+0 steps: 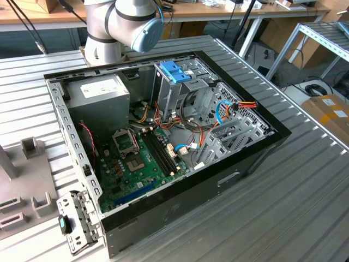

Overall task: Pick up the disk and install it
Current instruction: 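Pick up the disk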

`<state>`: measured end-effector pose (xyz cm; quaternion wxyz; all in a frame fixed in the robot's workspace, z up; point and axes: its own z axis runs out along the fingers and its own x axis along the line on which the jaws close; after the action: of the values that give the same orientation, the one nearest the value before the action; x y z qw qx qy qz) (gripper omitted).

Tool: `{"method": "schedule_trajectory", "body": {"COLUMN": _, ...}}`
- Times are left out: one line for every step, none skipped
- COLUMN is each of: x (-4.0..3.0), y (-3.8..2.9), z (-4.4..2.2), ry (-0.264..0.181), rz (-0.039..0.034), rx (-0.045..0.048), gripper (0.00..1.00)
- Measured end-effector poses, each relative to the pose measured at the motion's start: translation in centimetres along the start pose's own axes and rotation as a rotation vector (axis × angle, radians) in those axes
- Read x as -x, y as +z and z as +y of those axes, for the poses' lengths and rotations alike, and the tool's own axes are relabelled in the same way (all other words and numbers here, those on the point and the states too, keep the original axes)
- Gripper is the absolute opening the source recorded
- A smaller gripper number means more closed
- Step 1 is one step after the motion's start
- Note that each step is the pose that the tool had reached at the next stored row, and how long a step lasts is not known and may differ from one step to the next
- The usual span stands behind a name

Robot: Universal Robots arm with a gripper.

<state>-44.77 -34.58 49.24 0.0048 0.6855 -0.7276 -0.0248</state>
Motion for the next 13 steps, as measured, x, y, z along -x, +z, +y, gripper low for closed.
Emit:
{"method": "schedule_trajectory", "body": {"x": 0.00, "y": -0.08, "z": 0.00, "ry": 0.000, "rz": 0.0000, "rx": 0.0001, "gripper": 0.37}}
{"method": "schedule_trajectory", "body": {"x": 0.00, "y": -0.13, "z": 0.00, "ry": 0.000, "rz": 0.0000, "rx": 0.0000, "gripper": 0.37}}
{"method": "schedule_trajectory", "body": {"x": 0.00, "y": -0.22, "z": 0.01, "ry": 0.000, "rz": 0.0000, "rx": 0.0000, "gripper": 0.37}}
{"method": "schedule_trajectory", "body": {"x": 0.01, "y": -0.35, "z": 0.02, "ry": 0.000, "rz": 0.0000, "rx": 0.0000, "gripper": 0.37}}
{"method": "schedule_trajectory", "body": {"x": 0.01, "y": -0.43, "z": 0.02, "ry": 0.000, "rz": 0.0000, "rx": 0.0000, "gripper": 0.37}}
{"method": "schedule_trajectory", "body": {"x": 0.01, "y": -0.50, "z": 0.02, "ry": 0.000, "rz": 0.0000, "rx": 0.0000, "gripper": 0.37}}
{"method": "schedule_trajectory", "body": {"x": 0.02, "y": -0.65, "z": 0.03, "ry": 0.000, "rz": 0.0000, "rx": 0.0000, "gripper": 0.37}}
{"method": "schedule_trajectory", "body": {"x": 0.02, "y": -0.73, "z": 0.03, "ry": 0.000, "rz": 0.0000, "rx": 0.0000, "gripper": 0.37}}
{"method": "schedule_trajectory", "body": {"x": 0.02, "y": -0.83, "z": 0.04, "ry": 0.000, "rz": 0.0000, "rx": 0.0000, "gripper": 0.37}}
{"method": "schedule_trajectory", "body": {"x": 0.02, "y": -0.92, "z": 0.04, "ry": 0.000, "rz": 0.0000, "rx": 0.0000, "gripper": 0.37}}
{"method": "schedule_trajectory", "body": {"x": 0.03, "y": -1.00, "z": 0.04, "ry": 0.000, "rz": 0.0000, "rx": 0.0000, "gripper": 0.37}}
{"method": "schedule_trajectory", "body": {"x": 0.03, "y": -1.10, "z": 0.05, "ry": 0.000, "rz": 0.0000, "rx": -0.0001, "gripper": 0.37}}
{"method": "schedule_trajectory", "body": {"x": 0.03, "y": -1.17, "z": 0.05, "ry": 0.000, "rz": 0.0000, "rx": 0.0000, "gripper": 0.37}}
